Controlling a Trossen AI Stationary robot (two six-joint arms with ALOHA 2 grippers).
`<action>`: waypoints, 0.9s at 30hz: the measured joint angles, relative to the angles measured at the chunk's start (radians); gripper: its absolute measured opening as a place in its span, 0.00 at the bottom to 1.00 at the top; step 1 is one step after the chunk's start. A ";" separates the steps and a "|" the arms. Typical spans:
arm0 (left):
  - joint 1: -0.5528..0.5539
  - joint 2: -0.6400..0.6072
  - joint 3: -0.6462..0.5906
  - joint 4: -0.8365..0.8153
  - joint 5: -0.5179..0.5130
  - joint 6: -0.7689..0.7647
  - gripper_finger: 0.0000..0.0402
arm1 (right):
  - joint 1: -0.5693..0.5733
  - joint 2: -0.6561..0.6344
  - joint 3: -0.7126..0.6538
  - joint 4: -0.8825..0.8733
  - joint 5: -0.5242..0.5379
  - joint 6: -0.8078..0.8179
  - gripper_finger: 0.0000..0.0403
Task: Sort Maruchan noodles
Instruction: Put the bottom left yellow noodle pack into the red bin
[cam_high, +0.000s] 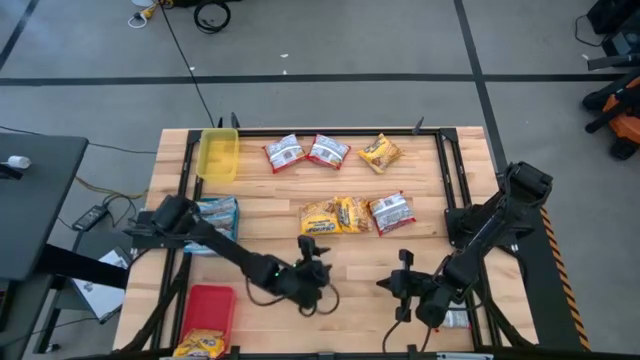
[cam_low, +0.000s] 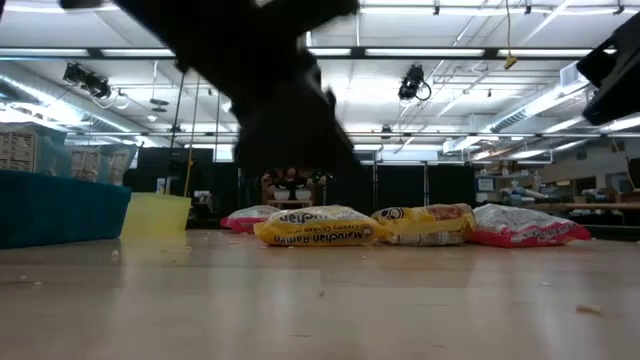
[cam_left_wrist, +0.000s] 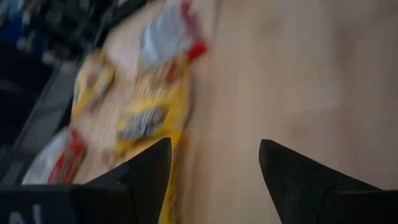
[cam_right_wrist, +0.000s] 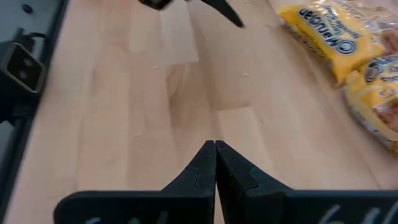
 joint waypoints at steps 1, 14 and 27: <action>0.013 0.013 0.001 -0.008 -0.003 -0.023 0.62 | -0.009 0.000 0.000 -0.008 0.000 -0.002 0.02; 0.167 0.078 0.004 -0.126 0.003 -0.108 0.62 | -0.080 0.000 0.000 -0.035 -0.059 -0.017 0.03; 0.207 0.139 0.009 -0.144 0.041 -0.115 0.51 | -0.078 0.000 0.000 0.048 -0.123 -0.009 0.03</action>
